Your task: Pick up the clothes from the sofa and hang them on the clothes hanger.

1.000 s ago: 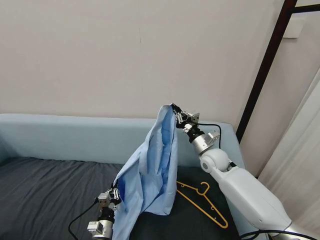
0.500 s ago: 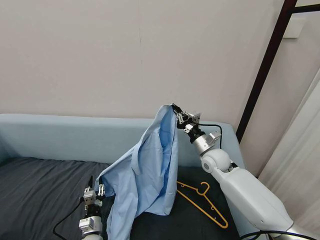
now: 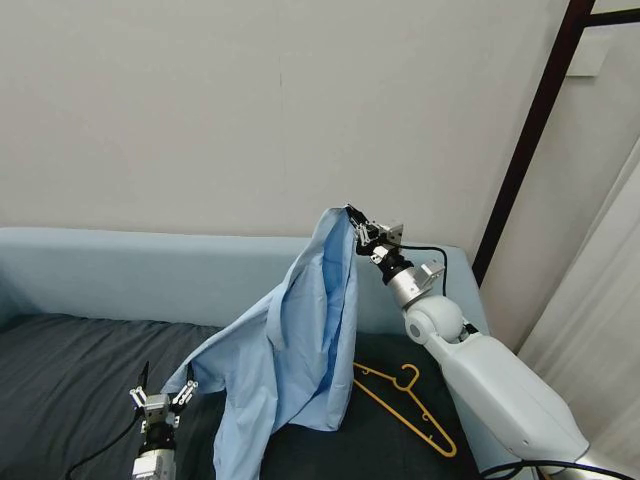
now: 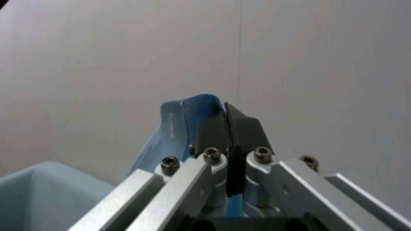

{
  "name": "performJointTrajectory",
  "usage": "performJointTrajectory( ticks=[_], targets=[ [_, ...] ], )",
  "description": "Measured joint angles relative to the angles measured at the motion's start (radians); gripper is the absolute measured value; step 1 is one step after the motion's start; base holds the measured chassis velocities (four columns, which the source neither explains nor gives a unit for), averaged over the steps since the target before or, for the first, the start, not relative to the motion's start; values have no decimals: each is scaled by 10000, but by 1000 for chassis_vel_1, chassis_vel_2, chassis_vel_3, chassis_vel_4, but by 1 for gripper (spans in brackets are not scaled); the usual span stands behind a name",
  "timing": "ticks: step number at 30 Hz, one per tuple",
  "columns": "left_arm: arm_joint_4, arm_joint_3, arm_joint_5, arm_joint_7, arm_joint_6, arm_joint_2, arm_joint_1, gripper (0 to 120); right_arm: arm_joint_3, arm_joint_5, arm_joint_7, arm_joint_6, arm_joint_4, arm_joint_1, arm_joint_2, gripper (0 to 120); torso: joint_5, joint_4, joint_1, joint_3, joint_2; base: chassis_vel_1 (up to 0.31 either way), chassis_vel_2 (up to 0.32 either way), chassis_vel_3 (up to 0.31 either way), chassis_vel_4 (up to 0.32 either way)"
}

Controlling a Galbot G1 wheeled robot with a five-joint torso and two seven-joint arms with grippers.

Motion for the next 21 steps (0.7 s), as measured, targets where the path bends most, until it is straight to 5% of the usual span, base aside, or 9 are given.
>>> performJointTrajectory(
  ticks=[3,11,15,18,21],
  targets=[
    [-531,6,-819,1879,-1128,-67,393,100,-30,-43,3,-3,-43,0,9,0,3,4,-1,0,0,0,0,0,0],
    [-993,363,-1429,3613,-1502,-219,273,100,-87,-93,15,-5,-162,-1,106,0,5,3,-1,0,0,0,0,0,0],
    [-198,462,-1036,2761,-921,-364,-284,100,-116,-84,14,-5,-164,27,113,0,2,0,0,0,0,0,0,0,0],
    [991,594,-1213,812,214,-486,-1166,100,-118,-71,14,-5,-140,44,145,0,3,4,1,1,0,0,0,0,0],
    [1652,592,-1553,561,200,-573,-1686,100,-113,-70,14,-6,-129,44,153,0,0,0,2,1,-1,0,0,0,0]
  ],
)
